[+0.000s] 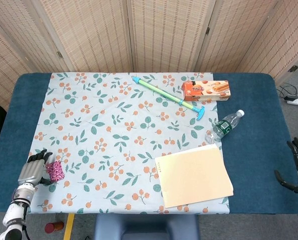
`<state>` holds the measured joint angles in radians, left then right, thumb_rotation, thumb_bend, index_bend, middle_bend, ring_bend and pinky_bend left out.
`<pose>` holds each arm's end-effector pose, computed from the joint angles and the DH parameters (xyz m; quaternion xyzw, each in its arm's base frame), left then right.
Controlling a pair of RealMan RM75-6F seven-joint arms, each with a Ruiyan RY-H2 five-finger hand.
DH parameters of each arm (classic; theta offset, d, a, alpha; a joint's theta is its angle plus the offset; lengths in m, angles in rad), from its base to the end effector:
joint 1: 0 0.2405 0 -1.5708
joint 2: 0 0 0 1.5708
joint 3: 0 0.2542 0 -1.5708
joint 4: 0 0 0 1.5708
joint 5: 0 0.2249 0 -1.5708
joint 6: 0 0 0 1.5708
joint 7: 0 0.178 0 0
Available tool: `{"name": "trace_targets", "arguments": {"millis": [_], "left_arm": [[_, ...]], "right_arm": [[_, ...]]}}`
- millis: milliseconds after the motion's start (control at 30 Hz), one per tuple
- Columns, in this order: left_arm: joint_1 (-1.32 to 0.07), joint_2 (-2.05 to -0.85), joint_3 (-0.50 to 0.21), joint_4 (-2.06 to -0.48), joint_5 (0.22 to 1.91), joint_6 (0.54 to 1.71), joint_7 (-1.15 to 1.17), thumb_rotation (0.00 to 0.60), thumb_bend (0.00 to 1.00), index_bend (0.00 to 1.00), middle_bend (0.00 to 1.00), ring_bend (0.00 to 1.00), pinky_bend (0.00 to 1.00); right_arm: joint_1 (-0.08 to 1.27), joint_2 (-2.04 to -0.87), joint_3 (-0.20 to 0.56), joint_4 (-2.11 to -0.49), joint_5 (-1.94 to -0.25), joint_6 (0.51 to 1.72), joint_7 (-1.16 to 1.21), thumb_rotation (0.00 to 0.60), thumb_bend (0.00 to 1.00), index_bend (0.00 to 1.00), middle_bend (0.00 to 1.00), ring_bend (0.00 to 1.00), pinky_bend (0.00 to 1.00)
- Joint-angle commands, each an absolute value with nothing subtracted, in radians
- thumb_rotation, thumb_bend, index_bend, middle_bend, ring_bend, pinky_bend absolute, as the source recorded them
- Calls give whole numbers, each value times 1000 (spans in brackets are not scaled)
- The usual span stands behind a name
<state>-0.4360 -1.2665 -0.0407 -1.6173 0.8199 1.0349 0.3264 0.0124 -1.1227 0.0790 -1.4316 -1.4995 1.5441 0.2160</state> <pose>-0.3303 0.2916 0.0425 -0.6069 -0.5398 -0.1989 0.5484 -0.3581 -0.1992 0.1797 0.5509 -0.3904 0.4096 0.6135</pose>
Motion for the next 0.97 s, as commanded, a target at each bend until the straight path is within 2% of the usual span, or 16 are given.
{"name": "trace_targets", "arguments": {"millis": [33, 233, 433, 700, 967], "left_arm": [[-394, -1238, -93, -1626, 888, 1112, 206, 600, 215, 120, 0, 0, 0], [-320, -1224, -136, -1594, 1058, 1293, 49, 600, 218, 161, 37, 0, 0], [-264, -1218, -111, -1574, 1194, 1407, 13, 600, 217, 187, 57, 0, 0], [-184, -1207, -62, -1605, 1291, 1509, 26, 600, 218, 195, 66, 0, 0], [-133, -1165, -26, -1695, 1313, 1530, 97, 600, 218, 195, 66, 0, 0]], "right_arm": [[15, -1107, 78, -1440, -1502, 1538, 232, 500, 364, 0, 0, 0, 0], [29, -1082, 72, -1441, -1516, 1509, 315, 506, 351, 0, 0, 0, 0], [44, -1082, 49, -1431, -1557, 1490, 397, 512, 347, 0, 0, 0, 0], [28, -1080, 36, -1449, -1581, 1532, 409, 512, 347, 0, 0, 0, 0], [0, -1086, 30, -1479, -1575, 1570, 349, 513, 347, 0, 0, 0, 0]]}}
